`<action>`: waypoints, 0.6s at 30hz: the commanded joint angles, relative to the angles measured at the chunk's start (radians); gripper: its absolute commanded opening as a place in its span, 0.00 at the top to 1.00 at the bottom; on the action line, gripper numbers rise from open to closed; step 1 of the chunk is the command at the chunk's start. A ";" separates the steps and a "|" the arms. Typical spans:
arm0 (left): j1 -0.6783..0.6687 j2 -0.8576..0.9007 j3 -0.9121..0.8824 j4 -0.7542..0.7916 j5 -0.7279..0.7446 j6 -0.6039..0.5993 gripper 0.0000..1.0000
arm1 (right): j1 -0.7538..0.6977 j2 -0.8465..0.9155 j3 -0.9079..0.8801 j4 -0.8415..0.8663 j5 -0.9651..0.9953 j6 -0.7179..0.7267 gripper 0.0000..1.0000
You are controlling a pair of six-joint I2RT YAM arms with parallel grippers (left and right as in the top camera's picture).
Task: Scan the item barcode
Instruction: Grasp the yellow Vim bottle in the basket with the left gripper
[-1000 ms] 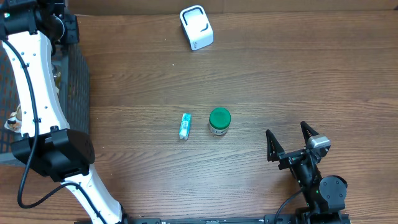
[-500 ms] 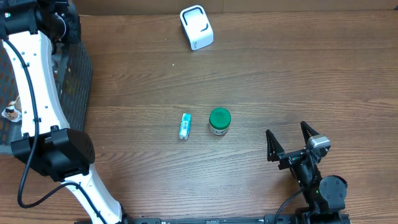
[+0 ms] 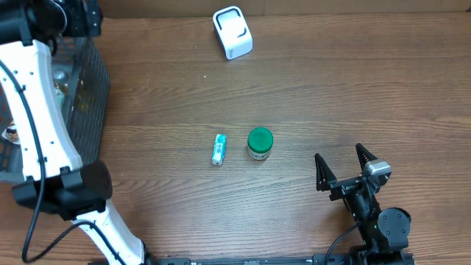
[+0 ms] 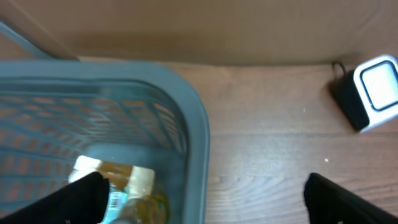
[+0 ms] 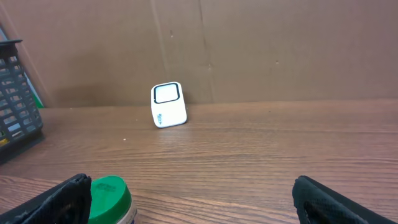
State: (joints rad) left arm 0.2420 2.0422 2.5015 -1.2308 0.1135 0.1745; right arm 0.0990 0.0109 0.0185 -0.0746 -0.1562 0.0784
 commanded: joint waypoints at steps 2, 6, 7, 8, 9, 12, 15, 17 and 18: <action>0.000 -0.074 0.035 0.006 -0.127 -0.006 0.09 | -0.005 -0.008 -0.011 0.005 0.005 -0.001 0.00; 0.040 -0.073 0.027 -0.003 -0.145 -0.006 0.09 | -0.005 -0.008 -0.011 0.005 0.005 -0.001 0.00; 0.057 -0.073 0.025 -0.003 -0.132 -0.006 0.08 | -0.005 -0.008 -0.011 0.005 0.005 -0.001 0.00; 0.073 -0.073 0.024 -0.006 -0.118 -0.006 0.07 | -0.005 -0.008 -0.011 0.005 0.005 -0.001 0.00; 0.089 -0.073 0.020 -0.006 -0.105 -0.006 0.07 | -0.005 -0.008 -0.011 0.005 0.005 -0.001 0.00; 0.148 -0.073 0.009 -0.010 -0.048 -0.006 0.06 | -0.005 -0.008 -0.011 0.005 0.005 -0.001 0.00; 0.203 -0.073 -0.014 -0.010 0.007 -0.004 0.05 | -0.005 -0.008 -0.011 0.005 0.005 -0.001 0.00; 0.234 -0.071 -0.037 -0.010 0.030 -0.002 0.06 | -0.005 -0.008 -0.011 0.005 0.005 -0.001 0.00; 0.247 -0.069 -0.048 -0.010 0.040 -0.002 0.06 | -0.005 -0.008 -0.011 0.005 0.005 -0.001 0.00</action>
State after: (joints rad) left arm 0.4595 1.9789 2.4874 -1.2381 0.0856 0.1749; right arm 0.0986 0.0109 0.0185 -0.0742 -0.1566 0.0784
